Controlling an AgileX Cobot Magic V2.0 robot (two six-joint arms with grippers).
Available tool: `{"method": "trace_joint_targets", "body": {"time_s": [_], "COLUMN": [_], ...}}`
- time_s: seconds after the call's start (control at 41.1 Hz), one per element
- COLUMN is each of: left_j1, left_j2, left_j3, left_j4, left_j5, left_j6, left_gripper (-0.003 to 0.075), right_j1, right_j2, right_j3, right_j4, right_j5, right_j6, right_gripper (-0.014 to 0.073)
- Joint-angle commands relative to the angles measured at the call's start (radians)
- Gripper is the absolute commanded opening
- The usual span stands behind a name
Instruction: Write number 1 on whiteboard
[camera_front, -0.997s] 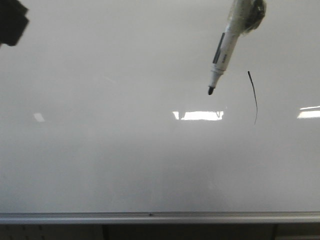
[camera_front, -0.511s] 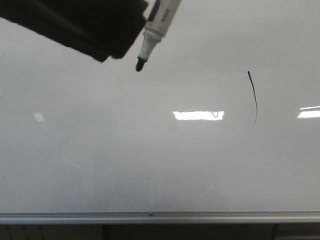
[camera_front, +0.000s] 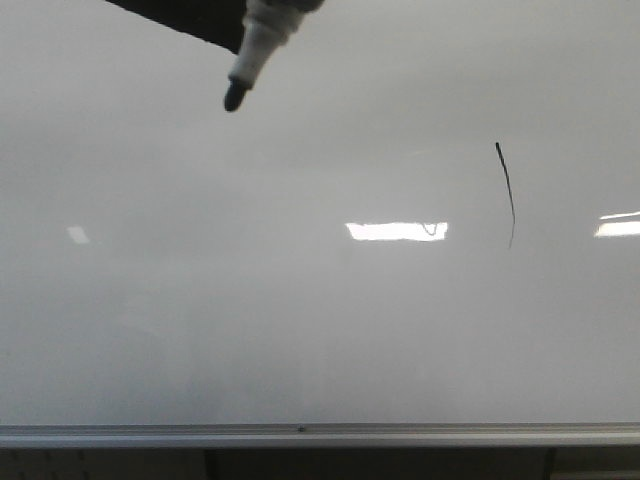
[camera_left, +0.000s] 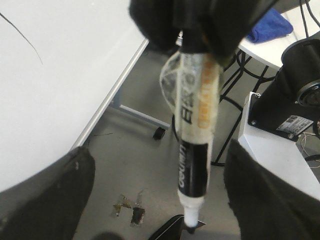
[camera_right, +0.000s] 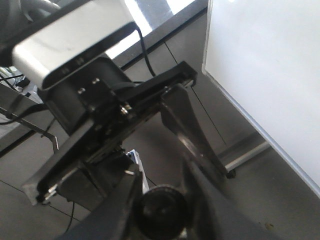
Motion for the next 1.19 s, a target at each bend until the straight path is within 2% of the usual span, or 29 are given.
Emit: {"method": "trace_joint_targets", "body": {"time_s": [0.0,0.097,0.219,0.486,0.681,0.778,0.851,0.948,1.046,1.167], "left_j1": [-0.006,-0.006,-0.006,-0.006,-0.006,-0.006,-0.006,-0.006,-0.006,0.005], "left_j2": [0.004,0.018,0.023,0.023,0.023,0.023,0.023,0.023,0.023,0.023], "left_j3": [-0.033,-0.033,-0.033,-0.033,-0.033,-0.033,-0.033,-0.033,-0.033,-0.033], "left_j4": [-0.074,-0.106,-0.126,-0.126,-0.126,-0.126,-0.117,-0.100,-0.072,-0.051], "left_j5": [-0.015,-0.003,-0.001,0.023,0.030,0.025,0.016,-0.002,-0.024,-0.037], "left_j6": [0.003,0.028,0.047,0.053,0.056,0.056,0.056,0.056,0.056,0.049], "left_gripper": [0.0526,0.0514,0.0405,-0.0013,-0.0020,-0.0020,-0.0020,-0.0020,-0.0020,-0.0020], "right_j1": [0.001,0.001,0.001,0.001,0.001,0.001,0.001,0.001,0.001,-0.009], "right_j2": [-0.024,-0.024,-0.024,-0.024,-0.024,-0.024,-0.024,-0.024,-0.025,-0.027], "right_j3": [-0.036,-0.036,-0.036,-0.036,-0.036,-0.036,-0.036,-0.036,-0.036,-0.036], "right_j4": [0.093,0.094,0.093,0.092,0.092,0.092,0.092,0.092,0.092,0.092], "right_j5": [0.016,0.016,0.016,0.008,-0.018,-0.036,-0.052,-0.082,-0.119,-0.159], "right_j6": [-0.022,-0.022,-0.023,-0.030,-0.039,-0.039,-0.039,-0.039,-0.040,-0.040], "right_gripper": [-0.0060,-0.0060,-0.0060,-0.0060,-0.0060,-0.0029,0.0053,0.0221,0.0353,0.0418]}}
